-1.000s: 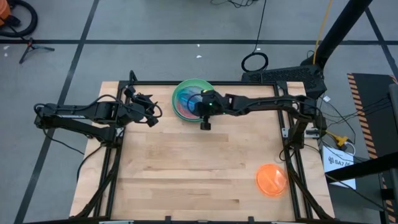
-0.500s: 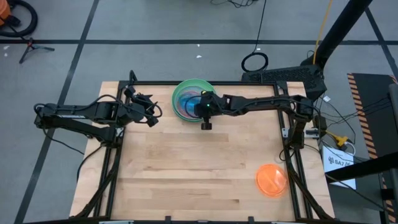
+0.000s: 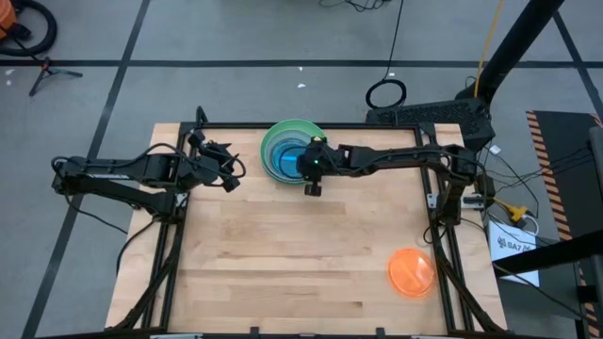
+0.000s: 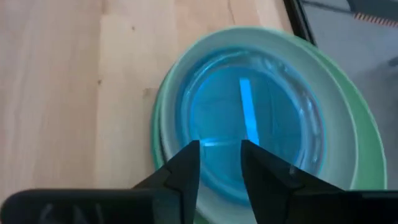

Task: Stack plastic plates
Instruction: Stack the orange plate on top of the blue plate

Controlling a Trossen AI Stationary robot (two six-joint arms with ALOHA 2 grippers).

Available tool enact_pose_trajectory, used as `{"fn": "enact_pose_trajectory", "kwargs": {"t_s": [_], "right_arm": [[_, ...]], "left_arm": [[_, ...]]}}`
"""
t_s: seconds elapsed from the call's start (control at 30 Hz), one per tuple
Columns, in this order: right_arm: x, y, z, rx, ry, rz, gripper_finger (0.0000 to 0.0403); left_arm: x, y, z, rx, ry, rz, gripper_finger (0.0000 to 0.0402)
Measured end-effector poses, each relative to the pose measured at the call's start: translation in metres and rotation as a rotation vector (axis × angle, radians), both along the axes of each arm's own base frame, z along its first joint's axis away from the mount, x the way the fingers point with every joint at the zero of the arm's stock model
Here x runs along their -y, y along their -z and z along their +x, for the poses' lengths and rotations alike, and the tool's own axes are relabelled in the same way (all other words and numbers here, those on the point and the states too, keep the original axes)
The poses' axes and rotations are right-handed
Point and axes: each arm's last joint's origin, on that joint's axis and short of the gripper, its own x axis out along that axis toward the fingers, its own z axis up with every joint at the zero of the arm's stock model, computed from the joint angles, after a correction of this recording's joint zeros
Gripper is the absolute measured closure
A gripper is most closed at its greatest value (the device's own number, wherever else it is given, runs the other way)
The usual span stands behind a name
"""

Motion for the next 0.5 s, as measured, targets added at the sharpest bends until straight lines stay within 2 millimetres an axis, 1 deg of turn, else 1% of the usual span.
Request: {"fn": "enact_pose_trajectory", "kwargs": {"t_s": [0.13, 0.37, 0.43, 0.5], "right_arm": [[-0.011, -0.01, -0.007, 0.002, 0.049, 0.05, 0.0289], [-0.033, -0.026, -0.021, 0.002, 0.136, 0.181, 0.0297], [-0.04, -0.03, -0.026, -0.008, 0.168, 0.236, 0.0297], [-0.048, -0.033, -0.031, -0.016, 0.186, 0.336, 0.0297]], "left_arm": [[0.0, 0.0, 0.0, 0.0, 0.001, 0.0, 0.0229], [0.0, 0.0, 0.0, -0.003, 0.002, 0.003, 0.0229], [0.0, 0.0, 0.0, -0.007, 0.005, 0.006, 0.0229], [0.0, 0.0, 0.0, -0.009, 0.008, 0.01, 0.0229]]}}
